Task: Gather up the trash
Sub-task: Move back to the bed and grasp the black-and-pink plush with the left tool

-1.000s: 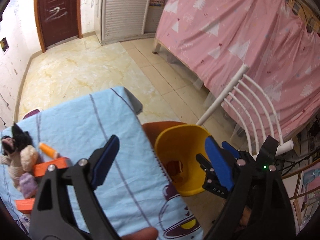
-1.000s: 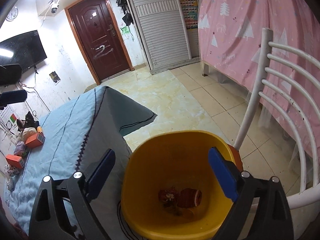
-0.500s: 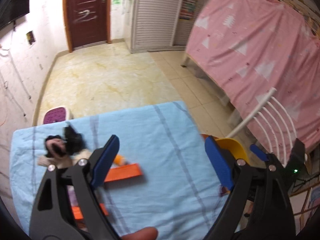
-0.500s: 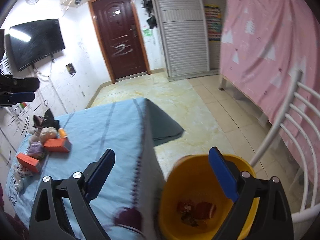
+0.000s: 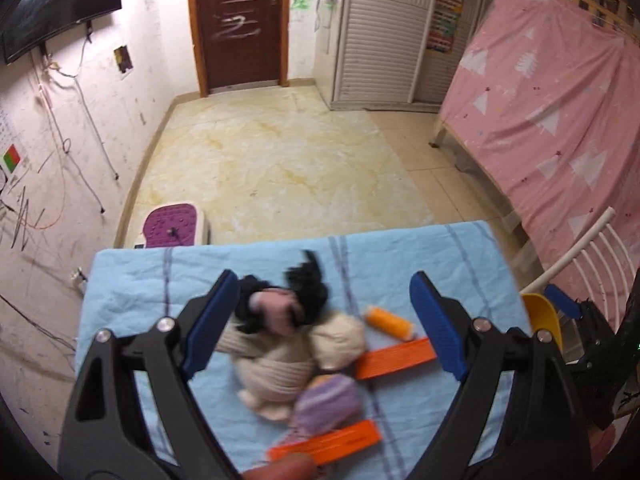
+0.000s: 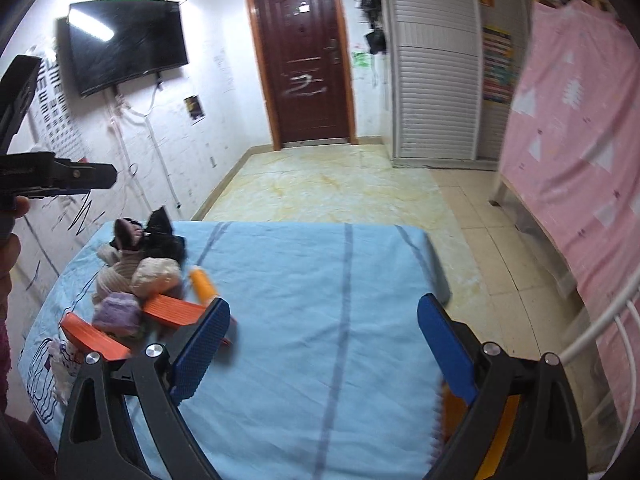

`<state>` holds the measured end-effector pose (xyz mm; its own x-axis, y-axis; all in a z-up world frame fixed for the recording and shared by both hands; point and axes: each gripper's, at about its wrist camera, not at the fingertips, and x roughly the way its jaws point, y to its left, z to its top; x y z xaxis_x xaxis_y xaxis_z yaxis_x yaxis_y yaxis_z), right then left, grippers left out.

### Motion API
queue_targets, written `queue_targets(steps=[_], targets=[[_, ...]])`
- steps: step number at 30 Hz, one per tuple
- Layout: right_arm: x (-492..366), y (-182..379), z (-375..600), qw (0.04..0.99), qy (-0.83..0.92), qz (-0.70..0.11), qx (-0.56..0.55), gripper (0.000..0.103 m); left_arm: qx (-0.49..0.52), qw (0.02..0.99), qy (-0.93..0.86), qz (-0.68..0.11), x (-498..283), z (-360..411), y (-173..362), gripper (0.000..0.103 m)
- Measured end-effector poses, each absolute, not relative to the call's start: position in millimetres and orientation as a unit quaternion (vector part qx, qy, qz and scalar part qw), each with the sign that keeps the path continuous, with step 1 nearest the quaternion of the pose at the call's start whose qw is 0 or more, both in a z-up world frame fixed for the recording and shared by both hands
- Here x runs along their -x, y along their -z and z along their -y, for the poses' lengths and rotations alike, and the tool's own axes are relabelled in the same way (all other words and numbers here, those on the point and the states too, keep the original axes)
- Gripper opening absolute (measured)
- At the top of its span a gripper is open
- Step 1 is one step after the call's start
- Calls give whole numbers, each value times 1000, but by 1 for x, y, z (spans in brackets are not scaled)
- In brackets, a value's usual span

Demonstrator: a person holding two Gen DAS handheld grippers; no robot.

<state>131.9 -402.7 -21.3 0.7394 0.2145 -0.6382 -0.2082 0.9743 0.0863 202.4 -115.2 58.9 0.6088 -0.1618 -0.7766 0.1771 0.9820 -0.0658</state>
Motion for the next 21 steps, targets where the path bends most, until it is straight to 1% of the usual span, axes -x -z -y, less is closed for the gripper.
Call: queue_targets(steps=[8,16,17,18,21], targets=[[-155,20,353,925,-141,-351,24,88,-11,888,83,-452,-221,82,-38,83],[-173,22,325,918,-156,-364,40,88,7,859,105,-500,-248,72,-3,83],[-176,23,321,916,-158,-366,41,88,12,854,111,-508,-251,70,2,82],[-178,23,319,915,-160,-367,41,88,16,850,114,-513,-252,68,6,73],[-186,22,308,913,-170,-369,43,88,38,838,134,-527,-256,59,14,63]])
